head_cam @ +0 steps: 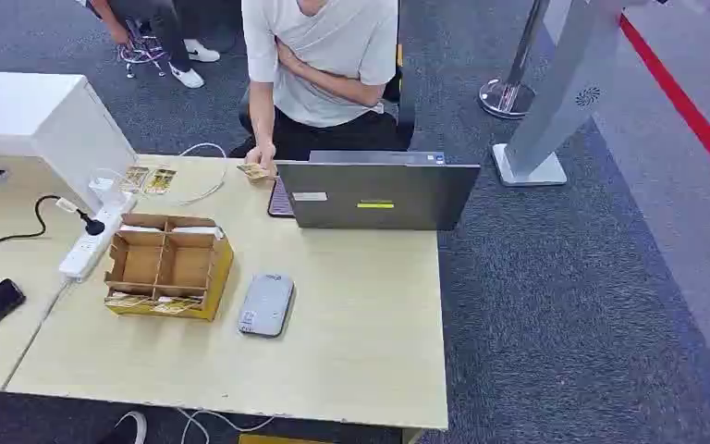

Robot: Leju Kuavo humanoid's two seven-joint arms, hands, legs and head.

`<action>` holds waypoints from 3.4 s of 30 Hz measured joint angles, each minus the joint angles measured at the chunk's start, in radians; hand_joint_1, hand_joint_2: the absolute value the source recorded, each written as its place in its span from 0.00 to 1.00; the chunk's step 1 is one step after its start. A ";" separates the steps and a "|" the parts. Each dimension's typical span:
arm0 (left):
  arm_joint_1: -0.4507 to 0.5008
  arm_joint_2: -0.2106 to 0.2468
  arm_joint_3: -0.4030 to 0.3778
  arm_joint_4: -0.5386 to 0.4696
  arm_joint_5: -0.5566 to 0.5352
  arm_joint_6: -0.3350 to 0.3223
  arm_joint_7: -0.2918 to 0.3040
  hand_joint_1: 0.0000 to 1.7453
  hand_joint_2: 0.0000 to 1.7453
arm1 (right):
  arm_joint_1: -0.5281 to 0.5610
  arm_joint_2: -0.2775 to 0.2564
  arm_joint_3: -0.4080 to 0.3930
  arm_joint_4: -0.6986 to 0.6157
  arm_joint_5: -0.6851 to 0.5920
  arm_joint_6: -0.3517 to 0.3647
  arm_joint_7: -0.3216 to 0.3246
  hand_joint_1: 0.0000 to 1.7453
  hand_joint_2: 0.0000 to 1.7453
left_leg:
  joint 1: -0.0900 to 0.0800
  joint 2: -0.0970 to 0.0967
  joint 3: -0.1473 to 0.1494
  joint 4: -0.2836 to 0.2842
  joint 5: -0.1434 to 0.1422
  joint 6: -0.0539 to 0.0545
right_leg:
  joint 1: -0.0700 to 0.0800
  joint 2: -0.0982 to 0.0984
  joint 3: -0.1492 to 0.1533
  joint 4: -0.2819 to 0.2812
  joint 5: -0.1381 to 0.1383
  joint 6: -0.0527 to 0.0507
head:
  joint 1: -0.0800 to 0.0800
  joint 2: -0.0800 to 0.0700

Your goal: Pass the card to the sensor for recognition and then transmit it.

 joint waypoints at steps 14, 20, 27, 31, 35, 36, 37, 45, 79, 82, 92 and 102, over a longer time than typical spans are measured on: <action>0.111 -0.297 -0.206 -0.926 -0.031 0.525 0.131 0.00 1.00 | 0.002 0.048 0.040 0.004 0.071 0.019 -0.165 0.00 1.00 | 0.011 0.002 -0.008 0.012 -0.002 -0.004 | 0.010 0.002 -0.008 0.001 0.003 -0.005 | -0.004 0.000; 0.156 -0.306 -0.784 -1.371 -0.453 0.991 0.015 0.00 1.00 | -0.004 0.058 0.082 0.003 0.122 0.020 -0.169 0.00 1.00 | 0.008 -0.014 -0.015 0.013 0.003 -0.001 | 0.007 -0.014 -0.010 0.003 0.002 -0.003 | 0.004 0.000; -0.135 -0.106 -1.273 -1.343 -1.381 1.054 0.463 0.00 1.00 | -0.002 0.072 0.143 0.007 0.179 0.017 -0.117 0.00 1.00 | 0.008 -0.008 -0.023 0.014 0.013 -0.007 | 0.008 -0.008 -0.021 0.009 0.014 -0.009 | 0.003 0.000; -0.269 0.007 -1.428 -1.247 -1.490 1.017 0.593 0.00 1.00 | 0.003 0.083 0.166 0.008 0.187 0.016 -0.113 0.00 1.00 | 0.008 0.000 -0.023 0.014 0.014 -0.009 | 0.008 -0.001 -0.025 0.013 0.015 -0.011 | 0.002 0.000; -0.327 0.075 -1.517 -1.199 -1.513 0.991 0.633 0.00 1.00 | 0.010 0.087 0.175 0.008 0.191 0.013 -0.106 0.00 1.00 | 0.008 0.002 -0.024 0.014 0.015 -0.010 | 0.008 0.001 -0.028 0.015 0.015 -0.011 | 0.001 0.000; -0.348 0.088 -1.535 -1.180 -1.532 0.960 0.660 0.00 1.00 | 0.010 0.087 0.178 0.008 0.193 0.007 -0.097 0.00 1.00 | 0.008 0.001 -0.025 0.014 0.015 -0.010 | 0.008 0.001 -0.029 0.015 0.015 -0.011 | 0.001 0.000; -0.371 0.099 -1.549 -1.155 -1.542 0.938 0.684 0.00 1.00 | 0.010 0.087 0.180 0.008 0.195 0.003 -0.091 0.00 1.00 | 0.008 0.001 -0.027 0.014 0.015 -0.011 | 0.008 0.001 -0.030 0.016 0.015 -0.012 | 0.001 0.000; -0.463 0.145 -1.611 -1.051 -1.556 0.913 0.708 0.00 1.00 | 0.016 0.090 0.190 0.008 0.196 0.002 -0.080 0.00 1.00 | 0.008 0.002 -0.029 0.013 0.017 -0.013 | 0.008 0.002 -0.033 0.017 0.016 -0.013 | 0.001 0.000; -0.498 0.167 -1.636 -0.855 -1.558 0.801 0.816 1.00 1.00 | 0.022 0.103 0.257 0.008 0.259 -0.015 -0.018 0.00 1.00 | 0.008 0.003 -0.030 0.013 0.017 -0.013 | 0.008 0.003 -0.034 0.017 0.016 -0.014 | 0.000 0.000; -0.498 0.167 -1.637 -0.855 -1.557 0.802 0.816 1.00 1.00 | 0.023 0.103 0.261 0.008 0.261 -0.015 -0.018 0.00 1.00 | 0.008 0.003 -0.030 0.013 0.017 -0.013 | 0.008 0.003 -0.035 0.017 0.016 -0.014 | 0.000 0.000; -0.498 0.167 -1.637 -0.855 -1.546 0.806 0.813 1.00 1.00 | 0.026 0.103 0.266 0.008 0.268 -0.013 -0.018 0.00 1.00 | 0.008 0.003 -0.030 0.013 0.017 -0.013 | 0.008 0.003 -0.034 0.017 0.016 -0.014 | 0.000 0.000; -0.324 0.106 -1.660 -1.055 -1.412 0.824 0.729 1.00 1.00 | 0.029 0.112 0.266 0.008 0.259 -0.027 0.002 0.00 1.00 | 0.008 0.004 -0.031 0.013 0.016 -0.013 | 0.007 0.004 -0.035 0.017 0.016 -0.014 | 0.000 0.000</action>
